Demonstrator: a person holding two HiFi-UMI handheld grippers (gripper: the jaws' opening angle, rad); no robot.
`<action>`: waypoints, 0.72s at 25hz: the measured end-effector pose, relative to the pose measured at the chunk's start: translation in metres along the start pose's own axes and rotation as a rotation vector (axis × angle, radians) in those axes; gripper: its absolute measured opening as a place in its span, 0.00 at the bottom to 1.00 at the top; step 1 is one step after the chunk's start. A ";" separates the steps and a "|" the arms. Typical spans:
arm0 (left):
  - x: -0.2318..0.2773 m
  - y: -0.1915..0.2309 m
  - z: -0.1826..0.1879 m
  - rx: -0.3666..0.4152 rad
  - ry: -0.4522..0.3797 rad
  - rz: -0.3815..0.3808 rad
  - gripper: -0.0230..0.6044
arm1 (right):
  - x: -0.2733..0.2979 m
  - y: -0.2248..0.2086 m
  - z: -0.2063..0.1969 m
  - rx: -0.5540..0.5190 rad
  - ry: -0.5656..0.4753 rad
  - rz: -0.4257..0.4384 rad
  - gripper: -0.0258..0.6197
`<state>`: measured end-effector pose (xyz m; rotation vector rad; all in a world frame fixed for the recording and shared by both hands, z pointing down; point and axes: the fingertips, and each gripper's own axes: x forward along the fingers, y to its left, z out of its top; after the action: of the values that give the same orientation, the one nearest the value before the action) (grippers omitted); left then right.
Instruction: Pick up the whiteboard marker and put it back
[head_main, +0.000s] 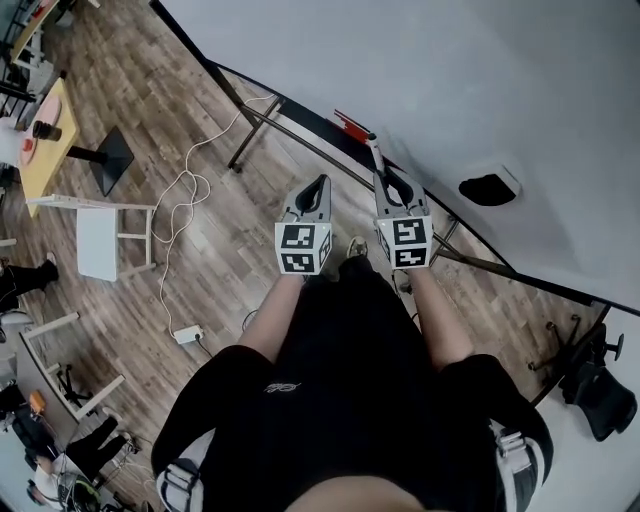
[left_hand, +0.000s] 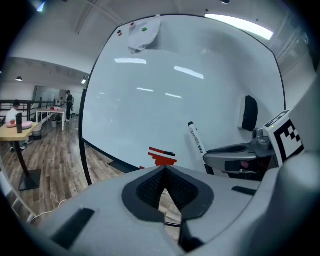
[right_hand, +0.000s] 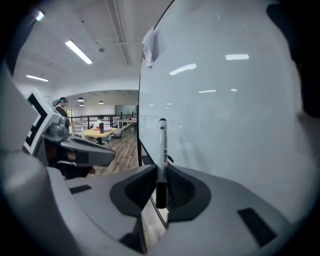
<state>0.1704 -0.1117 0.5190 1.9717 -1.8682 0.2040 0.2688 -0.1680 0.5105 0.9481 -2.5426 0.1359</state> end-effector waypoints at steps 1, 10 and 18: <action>-0.002 -0.004 0.004 0.000 -0.010 -0.005 0.05 | -0.006 0.003 0.008 0.014 -0.030 0.006 0.13; -0.027 -0.007 0.045 0.008 -0.110 0.063 0.05 | -0.034 0.030 0.067 0.041 -0.241 0.132 0.13; -0.075 0.038 0.059 -0.022 -0.166 0.247 0.05 | -0.019 0.085 0.095 -0.004 -0.287 0.333 0.13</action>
<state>0.1161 -0.0661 0.4440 1.7879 -2.2101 0.0921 0.1935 -0.1142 0.4212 0.5678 -2.9496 0.0965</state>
